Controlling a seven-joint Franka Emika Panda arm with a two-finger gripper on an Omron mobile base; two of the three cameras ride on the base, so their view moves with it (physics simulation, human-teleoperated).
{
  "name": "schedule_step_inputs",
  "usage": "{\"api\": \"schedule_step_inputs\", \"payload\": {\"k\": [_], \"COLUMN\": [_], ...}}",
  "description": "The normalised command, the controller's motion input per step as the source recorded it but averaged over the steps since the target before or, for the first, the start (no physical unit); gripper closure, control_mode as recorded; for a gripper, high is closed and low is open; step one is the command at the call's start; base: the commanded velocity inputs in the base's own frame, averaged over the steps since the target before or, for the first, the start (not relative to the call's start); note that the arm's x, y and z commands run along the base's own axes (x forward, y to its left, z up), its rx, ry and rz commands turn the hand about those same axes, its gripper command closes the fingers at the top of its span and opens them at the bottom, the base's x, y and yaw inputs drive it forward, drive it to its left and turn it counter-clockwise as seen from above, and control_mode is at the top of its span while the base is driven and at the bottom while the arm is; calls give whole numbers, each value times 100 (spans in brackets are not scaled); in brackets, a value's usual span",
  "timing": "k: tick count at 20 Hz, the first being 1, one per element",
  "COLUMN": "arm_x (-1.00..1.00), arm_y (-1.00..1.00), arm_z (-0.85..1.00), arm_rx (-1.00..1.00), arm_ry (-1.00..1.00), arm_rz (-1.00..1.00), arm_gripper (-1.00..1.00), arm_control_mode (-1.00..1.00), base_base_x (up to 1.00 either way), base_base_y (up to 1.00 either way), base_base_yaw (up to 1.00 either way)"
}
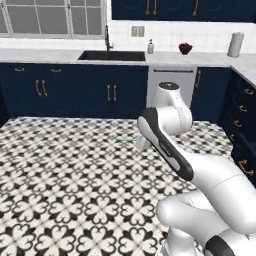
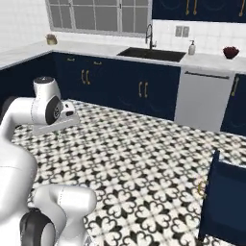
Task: Take a straw from the drawer in front and place it inside the glass cup on the dining counter.
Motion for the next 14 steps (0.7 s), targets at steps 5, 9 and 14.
{"api": "schedule_step_inputs", "payload": {"k": [5,9,14], "arm_x": [0,0,0], "arm_y": [0,0,0], "arm_z": [0,0,0], "arm_rx": [0,0,0], "arm_ry": [0,0,0], "arm_rz": [0,0,0], "arm_gripper": [100,100,100], "arm_control_mode": [100,100,100], "base_base_x": [-3,0,-5], "base_base_y": [98,99,100], "base_base_yaw": [67,65,50]}}
